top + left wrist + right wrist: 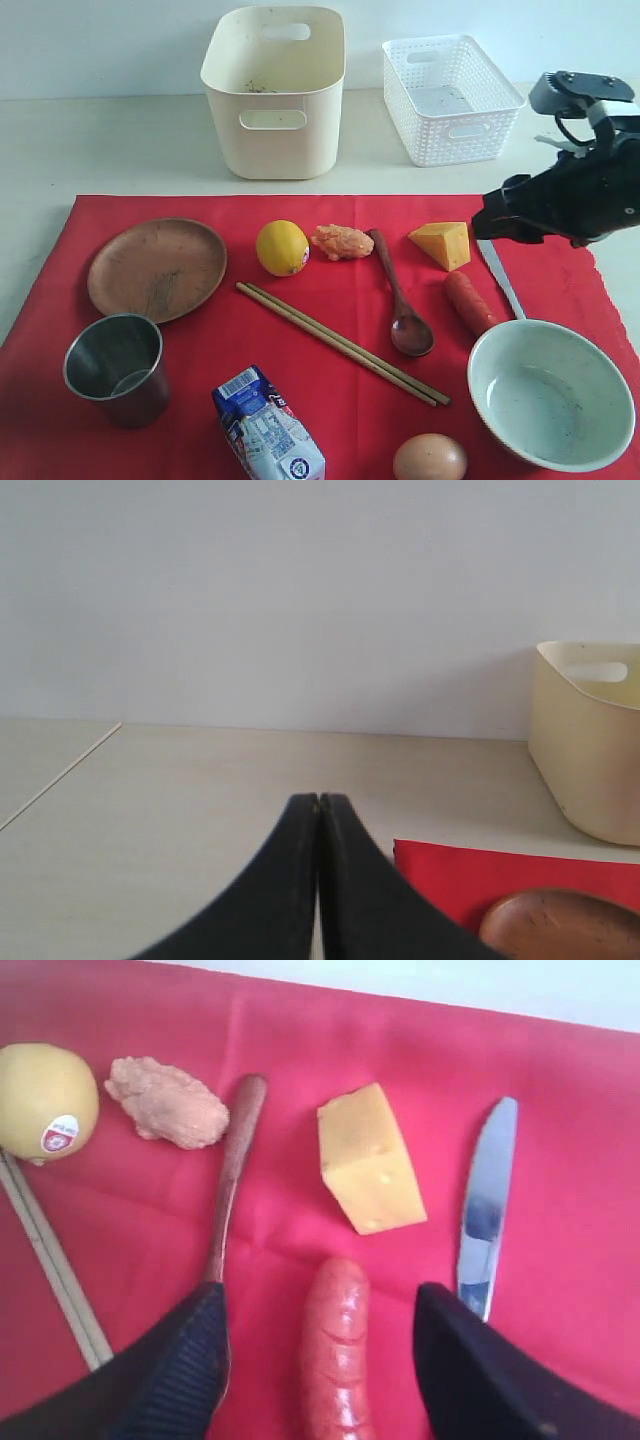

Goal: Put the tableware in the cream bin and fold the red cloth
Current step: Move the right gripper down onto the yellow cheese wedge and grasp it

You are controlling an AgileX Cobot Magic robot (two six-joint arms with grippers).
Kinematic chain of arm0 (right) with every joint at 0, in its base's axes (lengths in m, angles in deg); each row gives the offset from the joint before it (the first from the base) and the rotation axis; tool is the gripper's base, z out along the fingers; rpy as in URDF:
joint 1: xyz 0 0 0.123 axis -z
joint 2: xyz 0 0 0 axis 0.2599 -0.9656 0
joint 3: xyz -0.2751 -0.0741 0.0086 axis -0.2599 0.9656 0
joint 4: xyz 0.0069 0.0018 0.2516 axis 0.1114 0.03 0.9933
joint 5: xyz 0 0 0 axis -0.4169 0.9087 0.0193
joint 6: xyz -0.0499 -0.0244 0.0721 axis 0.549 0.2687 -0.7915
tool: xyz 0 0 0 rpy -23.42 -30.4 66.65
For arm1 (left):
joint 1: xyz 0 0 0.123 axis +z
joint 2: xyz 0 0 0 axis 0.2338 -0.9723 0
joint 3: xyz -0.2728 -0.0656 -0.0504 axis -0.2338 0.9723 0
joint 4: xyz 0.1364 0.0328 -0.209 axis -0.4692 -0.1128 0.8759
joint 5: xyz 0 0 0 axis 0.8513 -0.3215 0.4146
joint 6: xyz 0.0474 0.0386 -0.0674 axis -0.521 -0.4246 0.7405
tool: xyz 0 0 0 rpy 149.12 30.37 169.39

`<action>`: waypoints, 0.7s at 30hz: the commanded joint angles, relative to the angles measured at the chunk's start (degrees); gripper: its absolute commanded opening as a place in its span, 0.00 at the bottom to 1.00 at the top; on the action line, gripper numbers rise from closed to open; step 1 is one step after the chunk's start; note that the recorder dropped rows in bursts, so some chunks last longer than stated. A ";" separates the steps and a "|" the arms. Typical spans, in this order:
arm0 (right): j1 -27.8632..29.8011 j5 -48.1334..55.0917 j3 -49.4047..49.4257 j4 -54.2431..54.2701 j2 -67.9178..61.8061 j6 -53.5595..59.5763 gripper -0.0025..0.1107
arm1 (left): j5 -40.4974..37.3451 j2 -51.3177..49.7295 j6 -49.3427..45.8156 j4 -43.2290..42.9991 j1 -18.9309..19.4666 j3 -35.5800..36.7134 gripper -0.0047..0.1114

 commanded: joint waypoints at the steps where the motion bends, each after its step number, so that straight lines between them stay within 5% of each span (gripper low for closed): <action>1: -0.03 1.66 -4.23 1.55 -5.47 3.98 0.63 | 0.21 0.33 -0.16 -0.05 0.14 0.14 0.06; 21: -0.03 3.75 -17.02 -0.38 -25.38 9.79 0.67 | 0.21 0.33 -0.16 -0.05 0.14 0.14 0.06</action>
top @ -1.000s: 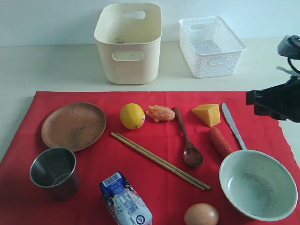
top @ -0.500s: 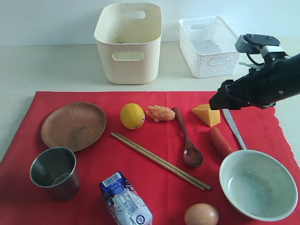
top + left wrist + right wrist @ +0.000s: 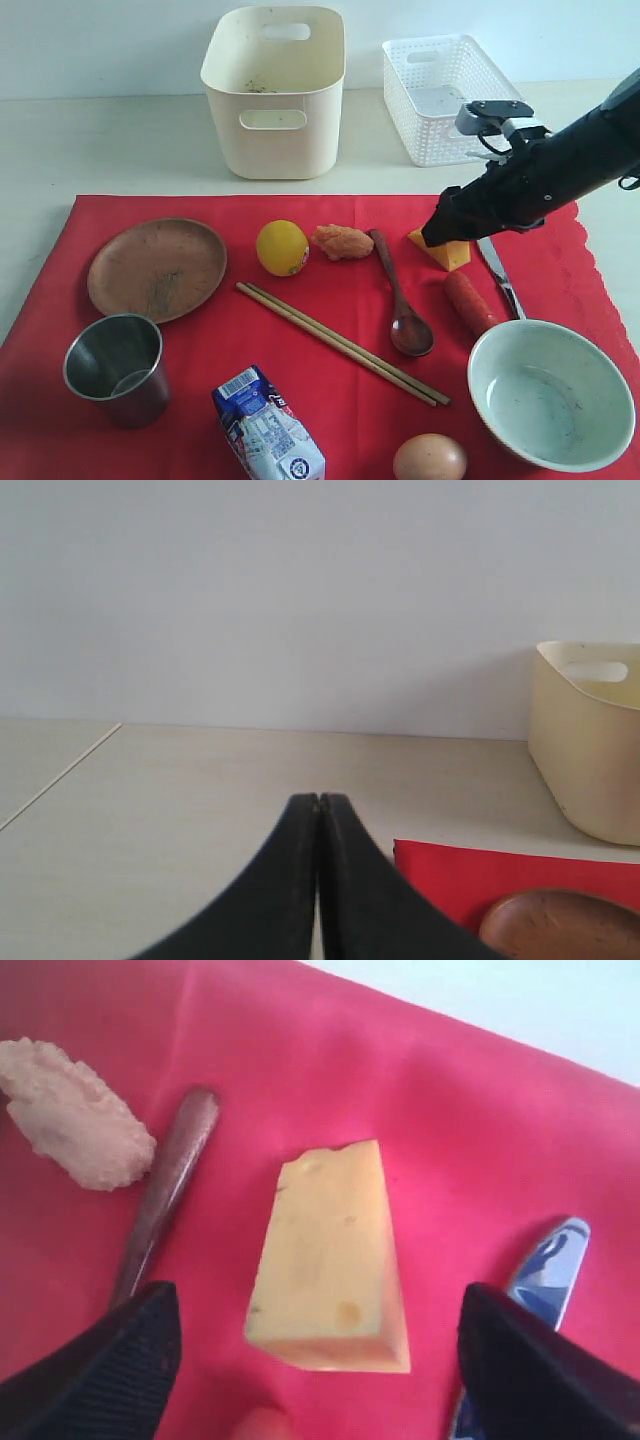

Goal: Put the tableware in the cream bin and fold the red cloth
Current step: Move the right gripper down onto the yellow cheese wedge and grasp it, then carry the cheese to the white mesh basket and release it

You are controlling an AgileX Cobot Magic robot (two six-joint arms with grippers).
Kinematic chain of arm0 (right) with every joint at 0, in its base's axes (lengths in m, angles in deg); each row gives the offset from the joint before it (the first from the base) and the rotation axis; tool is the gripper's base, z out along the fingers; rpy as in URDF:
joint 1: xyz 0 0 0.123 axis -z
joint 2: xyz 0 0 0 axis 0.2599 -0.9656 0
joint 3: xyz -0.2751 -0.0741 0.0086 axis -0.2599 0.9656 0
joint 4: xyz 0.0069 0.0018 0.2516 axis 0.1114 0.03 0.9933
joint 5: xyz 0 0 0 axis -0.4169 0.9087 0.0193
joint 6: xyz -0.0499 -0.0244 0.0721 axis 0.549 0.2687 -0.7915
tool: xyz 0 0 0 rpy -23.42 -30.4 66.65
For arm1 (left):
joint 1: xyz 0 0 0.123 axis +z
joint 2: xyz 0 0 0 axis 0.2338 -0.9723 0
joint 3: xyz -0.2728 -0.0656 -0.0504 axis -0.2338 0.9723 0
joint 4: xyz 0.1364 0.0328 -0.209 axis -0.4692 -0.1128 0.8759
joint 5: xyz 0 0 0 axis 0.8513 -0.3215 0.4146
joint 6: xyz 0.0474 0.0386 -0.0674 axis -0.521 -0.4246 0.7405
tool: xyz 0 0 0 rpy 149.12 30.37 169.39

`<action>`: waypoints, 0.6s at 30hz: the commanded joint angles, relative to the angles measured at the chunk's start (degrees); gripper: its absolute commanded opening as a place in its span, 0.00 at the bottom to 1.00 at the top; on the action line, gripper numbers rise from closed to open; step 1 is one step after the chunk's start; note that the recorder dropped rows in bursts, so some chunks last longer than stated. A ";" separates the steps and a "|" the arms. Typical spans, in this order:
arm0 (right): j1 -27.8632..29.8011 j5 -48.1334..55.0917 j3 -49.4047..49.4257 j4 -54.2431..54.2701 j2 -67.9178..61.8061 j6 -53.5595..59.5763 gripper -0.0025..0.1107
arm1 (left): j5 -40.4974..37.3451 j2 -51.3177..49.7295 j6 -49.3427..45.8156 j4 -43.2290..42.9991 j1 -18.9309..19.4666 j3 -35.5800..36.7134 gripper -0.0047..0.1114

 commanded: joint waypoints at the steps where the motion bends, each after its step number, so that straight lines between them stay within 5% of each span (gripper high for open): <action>1: -0.03 -0.75 -0.87 -0.44 -1.85 1.23 0.67 | 0.21 0.33 -0.16 -0.05 0.14 0.14 0.06; 18: -0.03 -0.29 -0.90 4.57 -2.75 3.93 0.67 | 0.21 0.33 -0.16 -0.05 0.14 0.14 0.06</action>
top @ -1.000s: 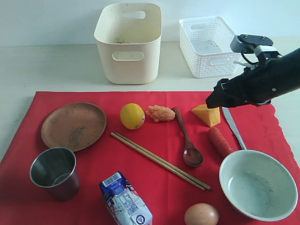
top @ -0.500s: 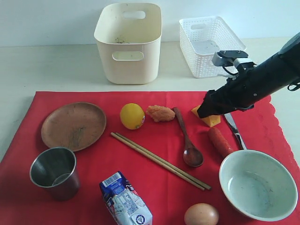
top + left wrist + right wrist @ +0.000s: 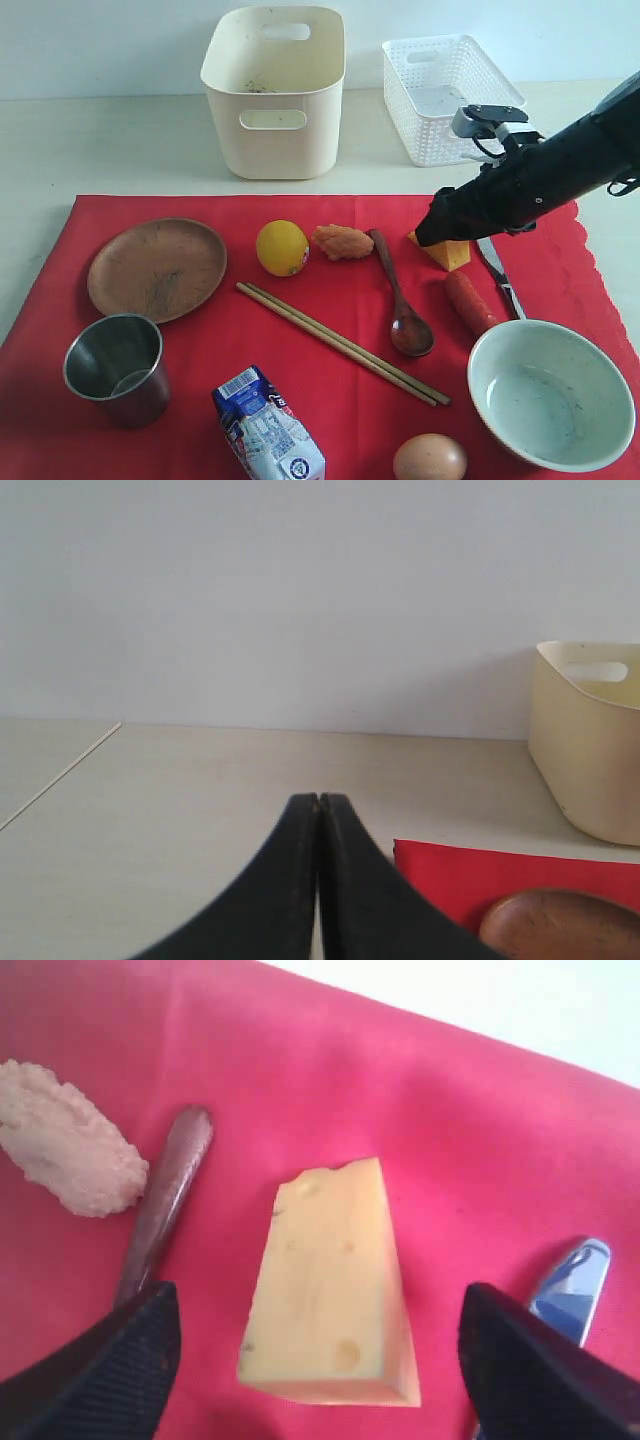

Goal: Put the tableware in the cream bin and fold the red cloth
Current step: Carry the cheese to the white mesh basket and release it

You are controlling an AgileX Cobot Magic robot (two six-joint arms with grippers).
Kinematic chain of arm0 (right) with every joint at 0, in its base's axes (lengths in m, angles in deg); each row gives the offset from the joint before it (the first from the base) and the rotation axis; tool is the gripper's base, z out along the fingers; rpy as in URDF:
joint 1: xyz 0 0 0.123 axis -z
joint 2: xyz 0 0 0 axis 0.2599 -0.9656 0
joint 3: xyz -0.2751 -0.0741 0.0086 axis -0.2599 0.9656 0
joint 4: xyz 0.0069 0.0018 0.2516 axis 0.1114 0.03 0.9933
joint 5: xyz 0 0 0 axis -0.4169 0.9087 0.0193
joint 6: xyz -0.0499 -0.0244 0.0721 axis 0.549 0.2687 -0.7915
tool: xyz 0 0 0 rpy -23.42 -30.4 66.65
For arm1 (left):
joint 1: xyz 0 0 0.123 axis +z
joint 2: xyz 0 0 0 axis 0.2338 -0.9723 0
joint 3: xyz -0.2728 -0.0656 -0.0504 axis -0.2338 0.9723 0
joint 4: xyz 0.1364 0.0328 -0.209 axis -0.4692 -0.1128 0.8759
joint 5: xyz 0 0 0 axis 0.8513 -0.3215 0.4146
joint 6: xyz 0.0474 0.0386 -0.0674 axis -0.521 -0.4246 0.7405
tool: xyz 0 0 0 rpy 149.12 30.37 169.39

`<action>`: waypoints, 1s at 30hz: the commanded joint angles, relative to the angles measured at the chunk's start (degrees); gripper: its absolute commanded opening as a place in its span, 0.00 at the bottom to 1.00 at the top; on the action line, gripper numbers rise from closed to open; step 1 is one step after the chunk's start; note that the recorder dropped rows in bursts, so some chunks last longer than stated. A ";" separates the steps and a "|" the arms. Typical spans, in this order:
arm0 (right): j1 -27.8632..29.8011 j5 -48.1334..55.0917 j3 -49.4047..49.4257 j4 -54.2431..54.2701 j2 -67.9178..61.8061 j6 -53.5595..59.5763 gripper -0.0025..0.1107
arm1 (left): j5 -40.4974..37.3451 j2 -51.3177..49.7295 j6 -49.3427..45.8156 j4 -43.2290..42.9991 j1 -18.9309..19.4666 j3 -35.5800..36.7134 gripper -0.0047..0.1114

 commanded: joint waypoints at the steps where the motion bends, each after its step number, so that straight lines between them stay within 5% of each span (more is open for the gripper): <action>1: -0.03 0.13 -0.31 0.61 -0.91 1.90 0.66 | 0.21 0.33 -0.16 -0.05 0.14 0.14 0.06; 6: -1.24 -1.41 -0.31 -0.27 -2.01 3.56 0.54 | 0.21 0.33 -0.16 -0.05 0.14 0.14 0.06; 11: -3.01 -4.53 -0.31 -0.81 -1.62 3.56 0.21 | 0.21 0.33 -0.16 -0.05 0.14 0.14 0.06; 16: -3.01 -6.15 -0.31 -0.65 0.97 1.43 0.02 | 0.21 0.33 -0.16 -0.05 0.14 0.14 0.06; 30: -2.88 -18.81 -7.00 4.49 8.96 1.29 0.02 | 0.21 0.33 -0.16 -0.05 0.14 0.14 0.06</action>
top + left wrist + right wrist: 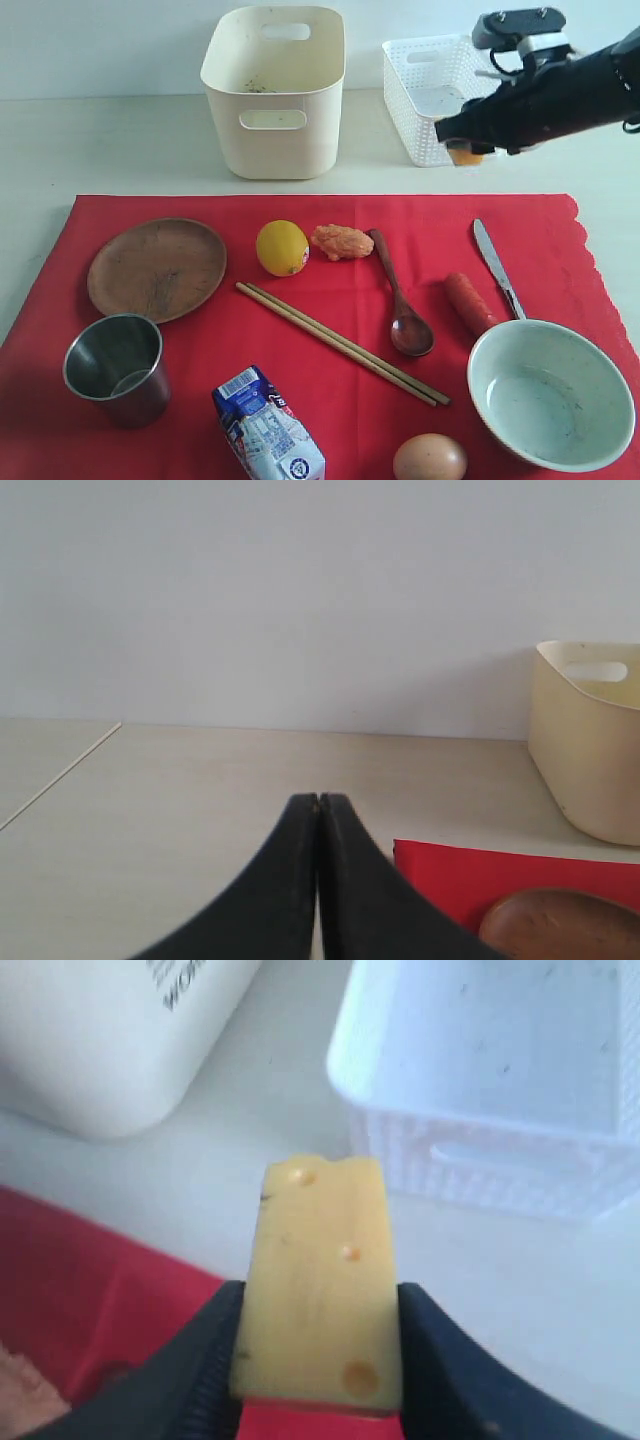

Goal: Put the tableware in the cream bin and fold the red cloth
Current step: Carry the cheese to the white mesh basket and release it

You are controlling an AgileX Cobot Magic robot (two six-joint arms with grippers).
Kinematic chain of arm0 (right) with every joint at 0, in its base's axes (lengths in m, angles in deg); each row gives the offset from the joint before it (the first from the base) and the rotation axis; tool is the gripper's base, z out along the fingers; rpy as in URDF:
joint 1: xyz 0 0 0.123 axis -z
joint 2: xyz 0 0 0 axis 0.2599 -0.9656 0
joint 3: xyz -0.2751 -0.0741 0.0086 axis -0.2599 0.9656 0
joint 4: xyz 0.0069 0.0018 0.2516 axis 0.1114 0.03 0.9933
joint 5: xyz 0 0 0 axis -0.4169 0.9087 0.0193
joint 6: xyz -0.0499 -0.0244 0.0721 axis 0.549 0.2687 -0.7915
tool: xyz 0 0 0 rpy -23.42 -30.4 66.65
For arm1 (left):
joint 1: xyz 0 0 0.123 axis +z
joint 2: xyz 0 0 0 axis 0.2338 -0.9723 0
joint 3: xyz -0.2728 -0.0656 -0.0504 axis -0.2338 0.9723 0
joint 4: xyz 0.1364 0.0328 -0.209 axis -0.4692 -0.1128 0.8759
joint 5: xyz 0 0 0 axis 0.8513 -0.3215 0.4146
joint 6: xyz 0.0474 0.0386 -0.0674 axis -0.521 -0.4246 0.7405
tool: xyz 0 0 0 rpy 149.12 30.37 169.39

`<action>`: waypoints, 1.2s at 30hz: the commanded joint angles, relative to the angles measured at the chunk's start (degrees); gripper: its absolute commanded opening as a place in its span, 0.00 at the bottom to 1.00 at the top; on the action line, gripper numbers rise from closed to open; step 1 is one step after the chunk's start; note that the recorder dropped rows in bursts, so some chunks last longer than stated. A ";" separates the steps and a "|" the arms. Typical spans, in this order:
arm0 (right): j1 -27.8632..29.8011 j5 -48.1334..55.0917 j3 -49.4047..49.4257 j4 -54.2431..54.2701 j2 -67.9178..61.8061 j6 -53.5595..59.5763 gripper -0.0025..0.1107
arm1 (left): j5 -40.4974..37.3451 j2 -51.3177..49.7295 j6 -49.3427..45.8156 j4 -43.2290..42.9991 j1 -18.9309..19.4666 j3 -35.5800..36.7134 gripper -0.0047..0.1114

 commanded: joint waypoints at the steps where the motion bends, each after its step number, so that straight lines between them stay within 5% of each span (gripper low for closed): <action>1: -0.08 -2.17 -5.99 1.07 0.15 -0.16 0.02 | 0.21 0.33 -0.16 -0.05 0.14 0.14 0.06; 17: -0.08 -11.48 -25.76 1.36 -16.87 -1.23 0.02 | 0.21 0.33 -0.16 -0.05 0.14 0.14 0.06; 26: -0.08 -13.74 -28.77 1.36 -23.75 -1.30 0.03 | 0.21 0.33 -0.16 -0.05 0.14 0.14 0.06; 36: -0.20 -17.40 -28.77 1.45 -25.45 -1.39 0.41 | 0.21 0.33 -0.16 -0.05 0.14 0.14 0.06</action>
